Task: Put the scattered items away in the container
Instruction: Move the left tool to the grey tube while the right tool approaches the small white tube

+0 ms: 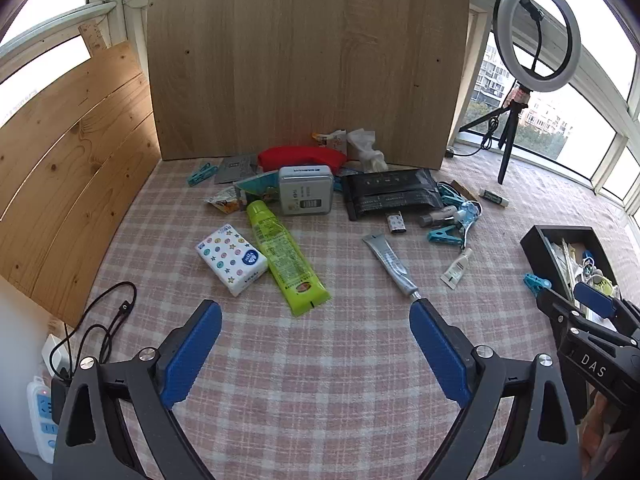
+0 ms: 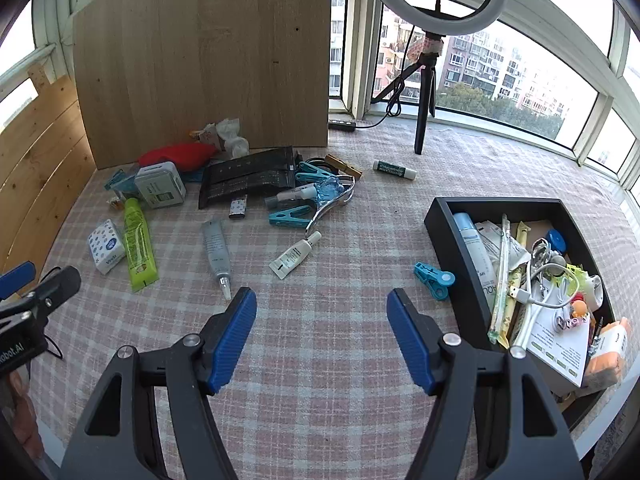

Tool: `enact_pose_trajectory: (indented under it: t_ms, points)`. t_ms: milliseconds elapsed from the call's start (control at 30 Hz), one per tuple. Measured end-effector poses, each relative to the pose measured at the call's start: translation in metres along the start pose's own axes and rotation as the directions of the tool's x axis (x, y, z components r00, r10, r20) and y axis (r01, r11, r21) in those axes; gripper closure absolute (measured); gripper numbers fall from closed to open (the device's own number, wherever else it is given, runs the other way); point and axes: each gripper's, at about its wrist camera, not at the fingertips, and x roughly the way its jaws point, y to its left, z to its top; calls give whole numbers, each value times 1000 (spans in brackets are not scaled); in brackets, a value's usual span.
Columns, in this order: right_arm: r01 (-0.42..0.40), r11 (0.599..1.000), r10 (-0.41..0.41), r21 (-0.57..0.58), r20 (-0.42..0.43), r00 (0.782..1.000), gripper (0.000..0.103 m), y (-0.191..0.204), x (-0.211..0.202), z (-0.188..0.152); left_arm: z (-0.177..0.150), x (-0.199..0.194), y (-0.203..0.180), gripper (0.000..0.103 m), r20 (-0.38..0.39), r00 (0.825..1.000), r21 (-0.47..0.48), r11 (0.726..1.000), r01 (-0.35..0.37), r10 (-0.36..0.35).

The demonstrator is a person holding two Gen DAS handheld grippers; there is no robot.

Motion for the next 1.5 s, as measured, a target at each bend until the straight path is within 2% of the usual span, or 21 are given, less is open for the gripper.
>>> enact_pose_trajectory:
  t_ms: [67, 200, 267, 467, 667, 733, 900, 967, 1100, 1400, 1500]
  points:
    - [-31, 1000, 31, 6, -40, 999, 36, -5, 8, 7, 8, 1, 8, 9, -5, 1000, -6, 1000, -9, 9]
    - [-50, 999, 51, 12, -95, 994, 48, -16, 23, 21, 22, 8, 21, 13, -33, 999, -36, 999, -5, 4]
    - [-58, 998, 59, 10, -125, 990, 48, -19, 31, 28, 28, 12, 23, 14, -51, 999, -56, 998, 4, -7]
    - [-85, 995, 94, 48, -216, 972, 53, -26, 59, 47, 42, 38, 5, 23, -115, 992, -66, 997, 39, -47]
    - [-86, 992, 109, 90, -304, 946, 59, -23, 98, 63, 46, 79, -34, 31, -217, 971, -49, 995, 90, -98]
    - [-71, 992, 101, 101, -325, 940, 62, -21, 111, 66, 46, 94, -48, 38, -252, 963, -29, 996, 90, -94]
    - [-55, 987, 107, 148, -372, 922, 65, -17, 143, 67, 44, 130, -70, 40, -337, 937, -9, 996, 94, -91]
    - [-62, 981, 133, 186, -394, 910, 66, -18, 155, 66, 44, 142, -74, 44, -360, 929, -8, 996, 84, -81]
    - [-56, 975, 142, 213, -415, 898, 69, -18, 170, 66, 43, 158, -83, 47, -389, 919, 7, 997, 74, -65]
    - [-40, 973, 137, 229, -428, 893, 69, -12, 181, 67, 33, 180, -96, 59, -447, 893, 28, 997, 67, -48]
    - [-37, 977, 127, 212, -427, 895, 72, -5, 178, 67, 31, 178, -101, 60, -433, 901, 58, 997, 56, -26]
